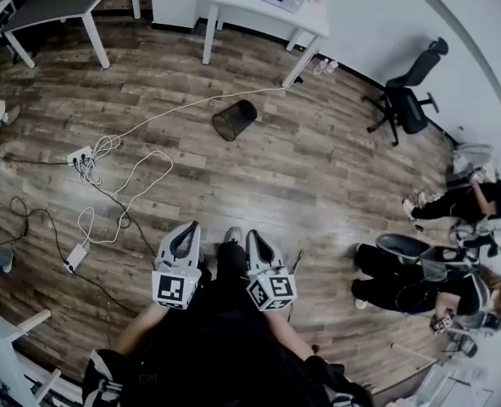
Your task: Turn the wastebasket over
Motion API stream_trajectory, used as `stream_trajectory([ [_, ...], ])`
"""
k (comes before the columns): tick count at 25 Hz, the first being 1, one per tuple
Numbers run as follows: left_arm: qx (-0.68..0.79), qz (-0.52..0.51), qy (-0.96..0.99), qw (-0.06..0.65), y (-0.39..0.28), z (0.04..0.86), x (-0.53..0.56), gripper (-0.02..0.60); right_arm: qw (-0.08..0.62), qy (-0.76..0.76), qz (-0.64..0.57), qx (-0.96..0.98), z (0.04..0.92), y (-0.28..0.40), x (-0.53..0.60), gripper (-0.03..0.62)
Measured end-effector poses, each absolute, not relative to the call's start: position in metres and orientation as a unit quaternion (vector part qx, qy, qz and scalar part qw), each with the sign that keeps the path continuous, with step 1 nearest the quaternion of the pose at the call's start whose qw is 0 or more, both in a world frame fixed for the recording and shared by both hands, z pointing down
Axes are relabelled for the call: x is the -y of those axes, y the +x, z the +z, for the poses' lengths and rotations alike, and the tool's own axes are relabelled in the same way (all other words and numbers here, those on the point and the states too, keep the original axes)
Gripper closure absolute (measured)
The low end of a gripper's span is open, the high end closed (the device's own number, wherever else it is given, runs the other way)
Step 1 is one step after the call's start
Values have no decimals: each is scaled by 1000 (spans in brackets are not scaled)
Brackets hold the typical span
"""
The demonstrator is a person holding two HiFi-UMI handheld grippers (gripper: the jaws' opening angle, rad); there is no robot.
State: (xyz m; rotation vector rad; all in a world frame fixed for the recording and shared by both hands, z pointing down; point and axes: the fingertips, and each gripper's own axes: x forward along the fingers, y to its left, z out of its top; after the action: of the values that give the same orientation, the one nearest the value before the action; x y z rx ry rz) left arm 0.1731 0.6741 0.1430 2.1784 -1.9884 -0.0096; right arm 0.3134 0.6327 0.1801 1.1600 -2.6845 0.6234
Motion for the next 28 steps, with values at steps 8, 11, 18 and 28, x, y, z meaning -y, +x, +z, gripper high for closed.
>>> stream_trajectory([
  [8,673,-1,733,96,155,147,-655,548,78,386,211,895,187,293,-613,562],
  [11,676,9,731,97,147,151,-642,548,78,381,216,895,192,281,-597,562],
  [18,674,26,730,110,125,163,-594,548,79,387,228,890,201,262,-544,562],
  [28,665,49,737,109,109,162,-473,548,77,398,246,881,212,251,-420,562],
])
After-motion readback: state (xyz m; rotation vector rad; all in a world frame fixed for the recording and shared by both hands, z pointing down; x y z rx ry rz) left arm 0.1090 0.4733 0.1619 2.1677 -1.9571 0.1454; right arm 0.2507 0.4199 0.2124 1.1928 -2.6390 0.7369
